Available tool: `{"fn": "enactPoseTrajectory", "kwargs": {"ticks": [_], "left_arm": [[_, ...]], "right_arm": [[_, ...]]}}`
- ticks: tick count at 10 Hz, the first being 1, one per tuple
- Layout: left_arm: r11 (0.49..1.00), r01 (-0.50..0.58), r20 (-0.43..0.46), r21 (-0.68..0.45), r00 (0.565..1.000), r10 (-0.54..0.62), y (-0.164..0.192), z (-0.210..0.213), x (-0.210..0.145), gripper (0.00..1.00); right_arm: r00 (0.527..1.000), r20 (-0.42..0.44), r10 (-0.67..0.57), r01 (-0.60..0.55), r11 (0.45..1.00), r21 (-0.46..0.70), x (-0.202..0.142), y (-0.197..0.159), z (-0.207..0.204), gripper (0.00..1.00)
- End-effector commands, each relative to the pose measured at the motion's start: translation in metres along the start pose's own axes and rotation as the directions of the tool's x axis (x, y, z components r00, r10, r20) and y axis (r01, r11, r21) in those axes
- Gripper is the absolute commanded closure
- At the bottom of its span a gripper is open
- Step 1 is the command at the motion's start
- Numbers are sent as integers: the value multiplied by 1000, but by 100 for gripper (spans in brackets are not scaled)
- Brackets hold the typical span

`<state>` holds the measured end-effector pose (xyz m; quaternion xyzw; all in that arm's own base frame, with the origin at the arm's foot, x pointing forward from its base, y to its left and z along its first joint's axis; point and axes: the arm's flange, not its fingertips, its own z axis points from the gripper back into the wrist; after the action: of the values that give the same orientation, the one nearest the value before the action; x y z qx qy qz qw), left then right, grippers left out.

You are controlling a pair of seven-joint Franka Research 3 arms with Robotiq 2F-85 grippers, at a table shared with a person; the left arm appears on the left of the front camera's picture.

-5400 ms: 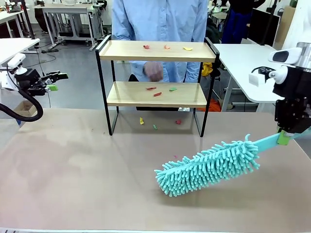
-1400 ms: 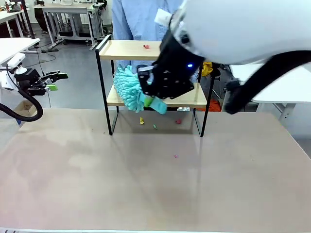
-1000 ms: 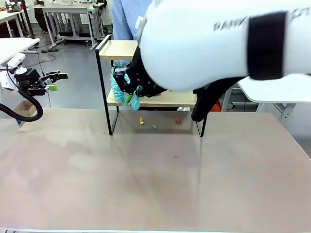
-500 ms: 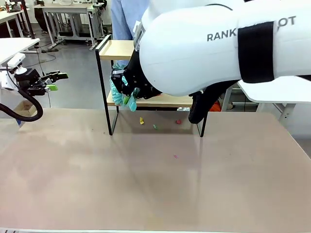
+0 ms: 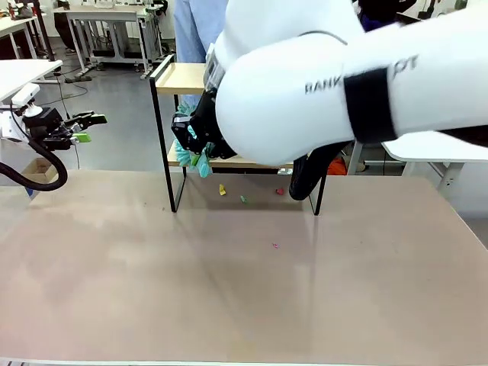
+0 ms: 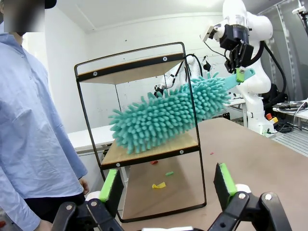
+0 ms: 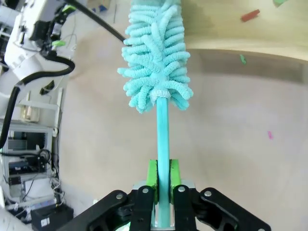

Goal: Clean the shelf.
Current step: Clean the specific section of the Shelf indicated by the human with the Duster.

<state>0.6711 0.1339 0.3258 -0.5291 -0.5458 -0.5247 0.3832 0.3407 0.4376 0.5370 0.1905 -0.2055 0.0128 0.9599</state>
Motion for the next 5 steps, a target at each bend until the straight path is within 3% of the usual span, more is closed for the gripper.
{"fn": "enactPoseTrajectory", "kwargs": {"ticks": [1,5], "left_arm": [[1000,15,-10,-9,1000,-16,-1,0,2,0],[1000,15,-10,-9,1000,-16,-1,0,2,0]], "right_arm": [[992,109,-62,67,997,-43,10,28,-23,87],[983,161,-83,91,995,-42,24,38,-45,87]]}}
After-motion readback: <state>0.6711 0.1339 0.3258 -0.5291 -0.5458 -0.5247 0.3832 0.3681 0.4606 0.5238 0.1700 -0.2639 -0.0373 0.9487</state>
